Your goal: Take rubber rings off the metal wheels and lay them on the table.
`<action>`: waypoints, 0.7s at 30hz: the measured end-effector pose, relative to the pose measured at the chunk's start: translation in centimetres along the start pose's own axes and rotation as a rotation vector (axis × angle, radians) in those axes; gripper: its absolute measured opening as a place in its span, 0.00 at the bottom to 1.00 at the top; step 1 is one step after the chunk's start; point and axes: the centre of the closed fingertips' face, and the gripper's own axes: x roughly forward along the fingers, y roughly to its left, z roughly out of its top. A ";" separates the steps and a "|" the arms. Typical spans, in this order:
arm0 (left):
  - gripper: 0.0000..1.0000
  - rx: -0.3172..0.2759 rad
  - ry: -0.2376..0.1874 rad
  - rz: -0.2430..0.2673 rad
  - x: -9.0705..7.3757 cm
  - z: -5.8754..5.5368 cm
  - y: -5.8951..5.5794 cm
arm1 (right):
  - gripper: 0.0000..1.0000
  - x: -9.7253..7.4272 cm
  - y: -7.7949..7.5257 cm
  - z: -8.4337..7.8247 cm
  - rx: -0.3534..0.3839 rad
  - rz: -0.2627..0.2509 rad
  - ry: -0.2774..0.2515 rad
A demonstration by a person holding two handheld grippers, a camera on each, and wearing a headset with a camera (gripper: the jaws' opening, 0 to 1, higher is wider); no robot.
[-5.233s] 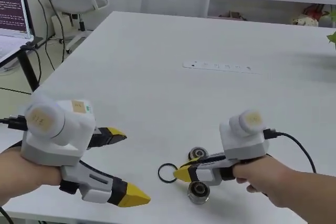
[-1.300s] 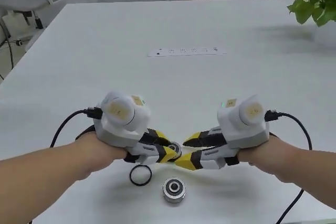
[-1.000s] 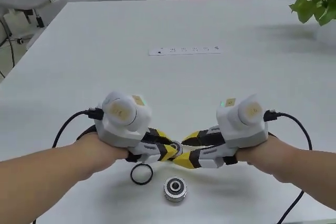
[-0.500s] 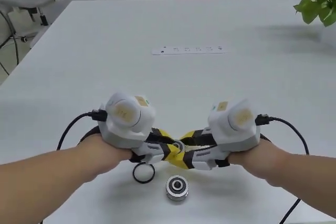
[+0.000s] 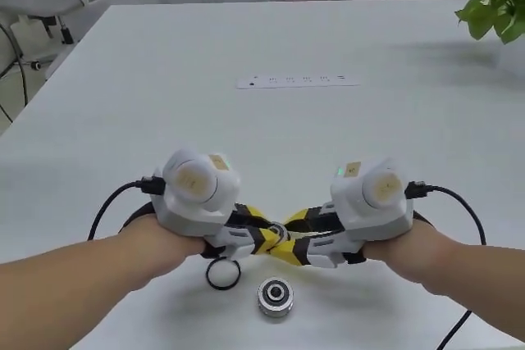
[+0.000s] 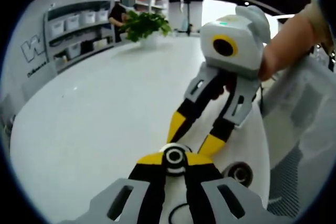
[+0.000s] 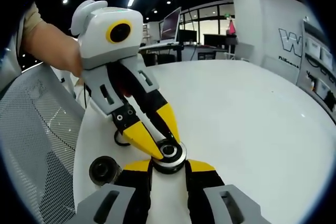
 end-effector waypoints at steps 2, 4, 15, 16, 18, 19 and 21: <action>0.13 -0.001 -0.001 0.000 0.0 0.0 0.0 | 0.21 -0.2 0.0 -0.1 0.006 0.005 0.002; 0.13 -0.002 -0.001 0.001 0.0 0.0 0.0 | 0.20 -0.3 0.0 -0.2 0.012 0.010 0.003; 0.13 -0.004 0.000 0.003 0.0 0.0 0.0 | 0.19 -0.6 0.1 -0.2 0.046 0.029 -0.003; 0.13 -0.004 0.000 0.003 0.0 0.0 0.0 | 0.21 -0.6 0.1 -0.2 0.046 0.027 -0.003; 0.13 -0.005 0.000 0.003 0.0 0.0 0.0 | 0.24 -0.6 0.0 -0.3 0.044 0.022 0.001; 0.13 -0.006 0.000 0.003 0.0 0.0 0.0 | 0.25 -0.5 0.0 -0.3 0.045 0.020 0.000; 0.13 -0.006 0.000 0.003 0.0 0.0 0.0 | 0.27 -0.4 0.0 -0.2 0.044 0.018 -0.004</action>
